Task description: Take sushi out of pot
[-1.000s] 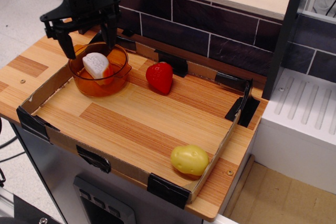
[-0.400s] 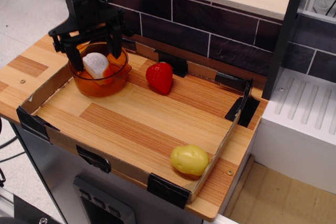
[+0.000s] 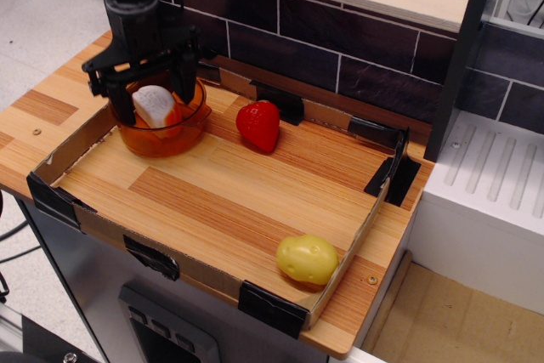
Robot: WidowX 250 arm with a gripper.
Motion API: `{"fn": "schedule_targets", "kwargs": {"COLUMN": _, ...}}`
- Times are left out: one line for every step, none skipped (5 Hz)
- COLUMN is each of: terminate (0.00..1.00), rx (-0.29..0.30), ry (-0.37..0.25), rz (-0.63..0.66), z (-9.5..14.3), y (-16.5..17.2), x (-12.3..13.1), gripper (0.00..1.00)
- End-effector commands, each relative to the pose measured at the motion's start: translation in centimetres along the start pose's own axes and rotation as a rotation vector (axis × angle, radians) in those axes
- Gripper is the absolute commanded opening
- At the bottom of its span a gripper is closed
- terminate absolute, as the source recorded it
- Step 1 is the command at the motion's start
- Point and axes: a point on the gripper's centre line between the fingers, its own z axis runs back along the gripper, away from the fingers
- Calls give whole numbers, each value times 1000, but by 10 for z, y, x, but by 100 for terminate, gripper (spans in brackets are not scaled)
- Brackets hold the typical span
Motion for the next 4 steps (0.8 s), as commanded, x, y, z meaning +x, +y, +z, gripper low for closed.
{"fn": "schedule_targets", "kwargs": {"terminate": 0, "rx": -16, "ry": -55, "rz": -12, "z": 6, "y": -4, "x": 4, "gripper": 100}}
{"fn": "schedule_targets", "kwargs": {"terminate": 0, "rx": -20, "ry": -58, "rz": -28, "z": 6, "y": -5, "x": 3, "gripper": 0}}
{"fn": "schedule_targets", "kwargs": {"terminate": 0, "rx": -30, "ry": -61, "rz": -15, "z": 9, "y": -8, "x": 7, "gripper": 0}}
{"fn": "schedule_targets", "kwargs": {"terminate": 0, "rx": -52, "ry": -130, "rz": -14, "z": 25, "y": -7, "x": 11, "gripper": 0}}
